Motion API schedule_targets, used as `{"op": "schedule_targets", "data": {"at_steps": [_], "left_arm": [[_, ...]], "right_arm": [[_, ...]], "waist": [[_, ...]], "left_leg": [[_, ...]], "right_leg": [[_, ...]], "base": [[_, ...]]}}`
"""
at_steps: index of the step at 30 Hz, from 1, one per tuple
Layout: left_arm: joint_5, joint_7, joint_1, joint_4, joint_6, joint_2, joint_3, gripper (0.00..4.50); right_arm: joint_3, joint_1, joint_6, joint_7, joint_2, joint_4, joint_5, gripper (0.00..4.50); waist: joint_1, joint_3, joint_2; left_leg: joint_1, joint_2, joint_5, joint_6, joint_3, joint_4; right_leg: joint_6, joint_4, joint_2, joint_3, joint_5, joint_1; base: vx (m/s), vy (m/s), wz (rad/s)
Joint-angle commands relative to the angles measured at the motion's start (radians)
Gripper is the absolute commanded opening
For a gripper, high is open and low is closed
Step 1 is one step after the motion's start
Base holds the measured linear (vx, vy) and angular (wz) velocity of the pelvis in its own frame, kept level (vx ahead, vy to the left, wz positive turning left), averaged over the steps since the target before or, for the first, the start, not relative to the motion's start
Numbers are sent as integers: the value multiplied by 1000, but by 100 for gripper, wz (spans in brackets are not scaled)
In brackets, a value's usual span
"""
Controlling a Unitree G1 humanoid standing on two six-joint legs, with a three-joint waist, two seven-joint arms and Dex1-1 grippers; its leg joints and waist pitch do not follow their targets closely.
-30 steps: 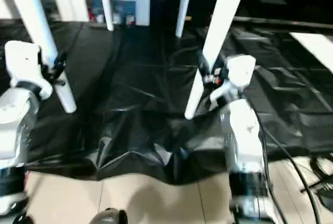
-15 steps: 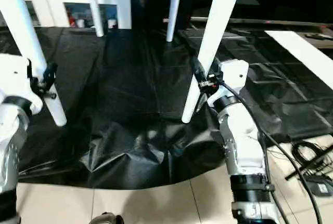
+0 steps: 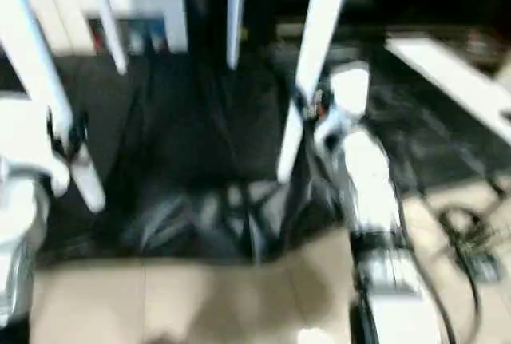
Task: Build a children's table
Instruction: Flip table
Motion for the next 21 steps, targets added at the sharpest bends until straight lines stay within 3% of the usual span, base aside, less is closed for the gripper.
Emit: {"op": "schedule_targets", "data": {"at_steps": [1,2,3,5,7,8,10,11,12,13,15,18,19,21], "left_arm": [[11,-51,-26,17,-22,21,-78,172],[11,-51,-26,17,-22,21,-78,172],[10,-60,-31,38,-43,35,-80,172],[12,-64,-43,59,-50,51,-78,172],[14,-59,-54,69,-47,56,-72,172],[23,-52,-54,65,-45,59,-74,172],[17,-42,-49,54,-29,51,-67,172],[16,-42,-48,54,-29,50,-66,172],[1,-32,-44,47,-22,37,-54,228],[-3,-22,-39,45,-22,30,-46,242],[-4,-16,-36,43,-22,26,-41,242],[-13,1,-10,40,-51,21,-24,279],[-14,6,1,37,-55,20,-17,285],[-16,14,27,25,-67,16,1,294]], "right_arm": [[89,1,14,59,14,43,-60,164],[89,1,14,59,14,43,-60,164],[88,-4,3,62,18,54,-59,164],[91,0,-7,68,23,60,-60,164],[88,-14,-38,74,25,110,-65,164],[84,-25,-51,74,25,137,-66,164],[73,-41,-66,72,26,177,-64,164],[72,-42,-67,72,27,179,-64,164],[63,-51,-75,61,28,198,-62,220],[57,-57,-76,58,29,207,-58,234],[53,-60,-78,56,29,212,-55,240],[37,-67,-108,46,31,228,-48,277],[32,-67,-115,48,31,230,-41,281],[28,-57,-133,52,31,221,-33,301]], "waist": [[-17,-41,52],[-16,-37,24],[-6,-30,5],[-8,-35,-2],[-5,-39,1],[-5,-43,3],[-4,-43,4],[-4,-42,3],[-1,-41,5],[-3,-39,3],[-6,-38,3],[-8,-39,3],[-9,-41,-1],[-1,-51,-5]], "left_leg": [[31,67,-768,-105,-41,-181],[34,50,-684,-83,-13,-164],[48,39,-652,-77,5,-147],[55,31,-597,-66,19,-137],[53,36,-559,-60,19,-141],[42,44,-513,-59,21,-154],[29,49,-466,-59,27,-161],[30,50,-462,-59,29,-161],[37,50,-464,-62,34,-159],[35,50,-471,-63,34,-159],[30,52,-490,-70,31,-163],[30,52,-511,-71,29,-165],[25,52,-493,-65,30,-164],[18,54,-364,-39,42,-159]], "right_leg": [[-92,-35,-21,3,-6,16],[-82,-84,-45,19,-176,8],[-59,-114,-62,25,-406,-16],[-23,-142,-69,29,-568,-22],[-22,-143,-71,28,-554,-17],[-46,-135,-65,27,-447,-6],[-74,-125,-64,32,-371,0],[-81,-123,-63,32,-366,-4],[-88,-126,-63,34,-373,-9],[-91,-126,-62,33,-387,-9],[-81,-124,-60,30,-404,-4],[-77,-126,-61,29,-411,-7],[-84,-124,-63,31,-399,-4],[-116,-112,-65,42,-288,-1]], "base": [[-70,29,-6],[0,0,0],[-72,-27,0],[-17,-31,2],[-18,-61,2],[0,0,0],[0,0,0],[0,0,0],[0,0,0],[0,0,0],[0,0,0],[0,0,0],[0,0,0],[0,0,0]]}}
